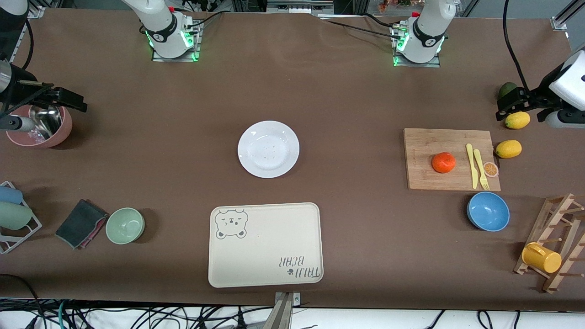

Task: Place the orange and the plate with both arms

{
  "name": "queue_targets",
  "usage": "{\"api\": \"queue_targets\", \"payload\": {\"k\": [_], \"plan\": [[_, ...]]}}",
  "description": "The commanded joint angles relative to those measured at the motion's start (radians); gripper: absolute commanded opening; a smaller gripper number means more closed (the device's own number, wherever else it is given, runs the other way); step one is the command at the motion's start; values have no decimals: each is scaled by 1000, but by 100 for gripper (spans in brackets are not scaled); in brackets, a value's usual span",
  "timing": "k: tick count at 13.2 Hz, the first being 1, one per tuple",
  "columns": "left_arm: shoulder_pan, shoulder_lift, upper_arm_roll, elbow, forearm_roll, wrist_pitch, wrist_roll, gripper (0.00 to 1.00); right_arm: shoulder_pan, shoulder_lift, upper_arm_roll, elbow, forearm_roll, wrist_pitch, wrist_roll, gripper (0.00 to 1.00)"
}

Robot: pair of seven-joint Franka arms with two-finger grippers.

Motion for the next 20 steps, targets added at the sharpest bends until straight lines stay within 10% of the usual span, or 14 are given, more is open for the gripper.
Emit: {"api": "queue_targets", "payload": {"k": [1, 10, 14, 20], "plan": [[18, 1, -1, -4, 1, 2, 22, 100, -4, -12, 0, -11, 14, -7, 7, 100], [24, 251, -3, 1, -1, 15, 25, 100, -4, -12, 0, -11, 14, -7, 7, 100], [32, 368, -4, -30, 13, 213, 25, 100, -4, -12, 0, -11, 14, -7, 5, 100], [49, 362, -7, -358, 12, 625, 66, 100, -4, -12, 0, -11, 14, -7, 4, 100]]}}
